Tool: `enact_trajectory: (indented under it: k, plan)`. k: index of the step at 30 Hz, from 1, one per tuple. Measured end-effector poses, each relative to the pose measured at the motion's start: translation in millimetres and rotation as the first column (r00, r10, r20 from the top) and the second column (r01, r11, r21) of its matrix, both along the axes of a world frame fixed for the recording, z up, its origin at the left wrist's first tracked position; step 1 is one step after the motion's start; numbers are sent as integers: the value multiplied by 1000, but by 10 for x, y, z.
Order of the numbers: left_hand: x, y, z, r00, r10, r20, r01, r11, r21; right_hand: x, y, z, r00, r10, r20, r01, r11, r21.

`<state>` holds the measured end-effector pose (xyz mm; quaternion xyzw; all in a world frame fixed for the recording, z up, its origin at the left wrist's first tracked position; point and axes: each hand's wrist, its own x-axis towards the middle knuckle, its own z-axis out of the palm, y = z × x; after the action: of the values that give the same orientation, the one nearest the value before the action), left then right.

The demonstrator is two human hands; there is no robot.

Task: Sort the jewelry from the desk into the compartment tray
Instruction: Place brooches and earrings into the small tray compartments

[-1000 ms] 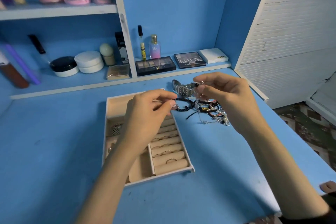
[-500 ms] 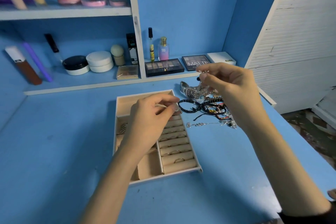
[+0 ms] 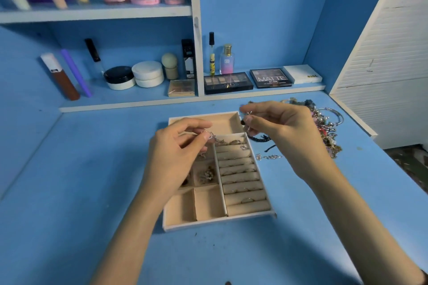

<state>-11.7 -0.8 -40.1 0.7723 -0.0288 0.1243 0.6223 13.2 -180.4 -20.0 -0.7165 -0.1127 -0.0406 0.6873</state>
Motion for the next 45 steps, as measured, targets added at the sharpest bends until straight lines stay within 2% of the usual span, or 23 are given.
enact_trajectory:
  k: [9, 17, 24, 27, 33, 38, 43, 45]
  plan:
    - [-82, 383, -153, 994, 108, -7, -108, 984, -144, -26, 321, -72, 996, 88, -10, -89, 995, -36]
    - [-60, 450, -195, 993, 119, -4, -118, 984, -135, -38, 488, -75, 995, 95, -5, -95, 994, -45]
    - [-56, 456, -235, 991, 128, -27, -129, 989, -66, -52, 550, -82, 996, 85, -13, -86, 996, -32]
    - [-33, 415, -266, 990, 136, -24, -136, 991, 6, -53, 547, -95, 997, 80, -19, -81, 996, -40]
    - [83, 301, -172, 993, 108, -42, -91, 949, 302, -46, 501, -76, 997, 70, -11, -71, 996, -53]
    - [206, 227, -138, 994, 35, -105, 28, 838, 546, -53, 492, -44, 998, 69, 0, -69, 997, -36]
    - [219, 212, -182, 997, 45, -58, 9, 714, 700, -68, 473, -52, 997, 72, 17, -71, 995, -65]
    - [213, 222, -191, 998, 44, -37, -4, 701, 713, -72, 477, -50, 997, 74, 20, -73, 995, -72]
